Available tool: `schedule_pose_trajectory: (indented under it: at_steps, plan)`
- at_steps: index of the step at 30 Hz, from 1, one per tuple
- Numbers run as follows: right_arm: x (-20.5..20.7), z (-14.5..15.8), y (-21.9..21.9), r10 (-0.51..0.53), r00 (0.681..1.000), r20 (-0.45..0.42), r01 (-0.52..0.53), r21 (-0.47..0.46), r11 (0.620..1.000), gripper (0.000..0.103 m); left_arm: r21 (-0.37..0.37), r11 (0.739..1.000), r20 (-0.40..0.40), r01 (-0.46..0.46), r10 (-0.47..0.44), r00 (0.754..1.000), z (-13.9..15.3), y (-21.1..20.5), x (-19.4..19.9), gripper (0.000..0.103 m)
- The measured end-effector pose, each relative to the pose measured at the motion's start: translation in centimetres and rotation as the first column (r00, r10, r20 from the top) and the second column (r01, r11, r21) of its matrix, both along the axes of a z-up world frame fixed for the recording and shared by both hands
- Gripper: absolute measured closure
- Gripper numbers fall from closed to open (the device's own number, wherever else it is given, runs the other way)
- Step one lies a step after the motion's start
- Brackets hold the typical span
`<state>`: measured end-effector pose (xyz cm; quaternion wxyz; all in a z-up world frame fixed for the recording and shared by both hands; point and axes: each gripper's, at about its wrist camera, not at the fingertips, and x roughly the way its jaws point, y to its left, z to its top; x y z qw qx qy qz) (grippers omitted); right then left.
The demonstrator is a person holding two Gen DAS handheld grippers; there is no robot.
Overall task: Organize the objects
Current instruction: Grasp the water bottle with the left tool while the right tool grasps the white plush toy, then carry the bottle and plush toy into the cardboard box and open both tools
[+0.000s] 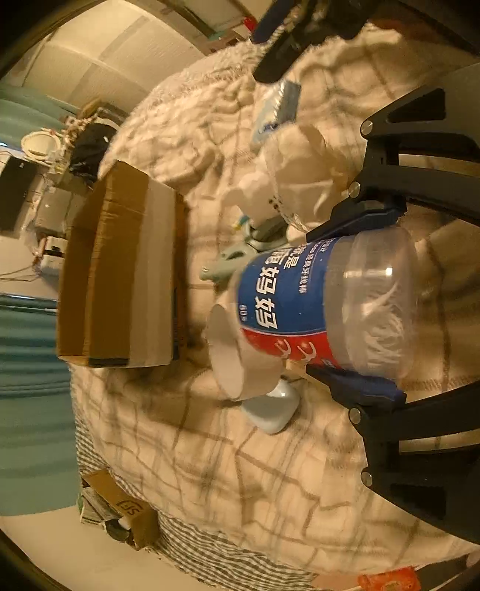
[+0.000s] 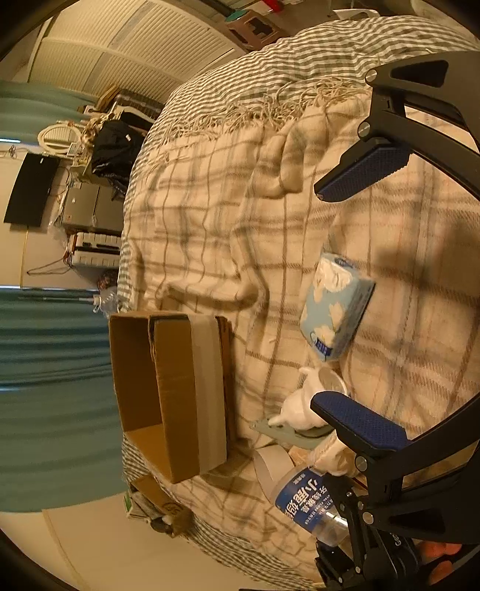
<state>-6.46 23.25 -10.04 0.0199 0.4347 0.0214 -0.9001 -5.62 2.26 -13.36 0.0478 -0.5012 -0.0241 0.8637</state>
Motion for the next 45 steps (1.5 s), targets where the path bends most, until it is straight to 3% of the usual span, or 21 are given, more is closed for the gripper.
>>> schedule_pose_trajectory:
  at_steps: [5,8,10,13,15,18,21,27,34,40,45]
  plan:
    - [0.4,0.5,-2.9,0.082,0.996,0.022,-0.081,-0.035,0.996,0.001,-0.028,1.000,-0.078,-0.013,0.011,0.997,2.8,-1.8,0.3,0.039]
    - [0.6,0.1,-5.8,0.149,0.988,0.048,-0.148,-0.014,0.989,0.001,-0.051,0.998,-0.091,-0.028,0.023,0.996,3.0,-3.0,0.3,0.039]
    - [0.4,-0.9,-7.8,0.190,0.978,0.088,-0.190,-0.008,0.982,0.007,-0.030,0.999,-0.086,-0.030,0.027,0.996,2.9,-3.8,0.4,0.039]
    - [-0.1,-2.3,-9.5,0.213,0.966,0.145,-0.215,-0.001,0.977,0.026,-0.021,0.999,-0.093,-0.032,0.030,0.995,3.0,-4.5,0.7,0.039]
    - [-0.3,-3.1,-10.2,0.218,0.960,0.177,-0.223,0.004,0.975,0.053,-0.013,0.999,-0.097,-0.031,0.030,0.995,3.0,-5.0,1.0,0.039]
    - [0.0,-2.7,-10.8,0.208,0.963,0.173,-0.217,0.034,0.976,0.074,0.003,0.999,-0.099,-0.038,0.038,0.994,3.2,-5.7,1.3,0.039]
    - [0.6,-1.5,-11.0,0.202,0.969,0.143,-0.209,0.034,0.977,0.084,0.013,0.999,-0.107,-0.048,0.050,0.993,3.6,-6.3,1.6,0.039]
    - [1.9,2.3,-11.5,0.221,0.974,0.058,-0.224,0.062,0.973,0.089,0.033,0.998,-0.133,-0.045,0.049,0.990,5.6,-6.9,2.0,0.039]
    - [1.3,9.6,-10.5,0.223,0.970,-0.092,-0.214,0.101,0.972,0.089,0.036,0.999,-0.223,0.005,0.003,0.975,11.3,-6.5,0.4,0.039]
    - [-2.5,15.7,-8.8,0.224,0.953,-0.202,-0.205,0.112,0.972,0.089,0.004,1.000,-0.296,0.019,-0.017,0.955,16.6,-5.8,-3.6,0.039]
    - [-7.9,18.1,-7.8,0.219,0.946,-0.240,-0.202,0.092,0.975,0.089,-0.041,0.999,-0.333,0.030,-0.042,0.942,19.2,-4.3,-8.6,0.039]
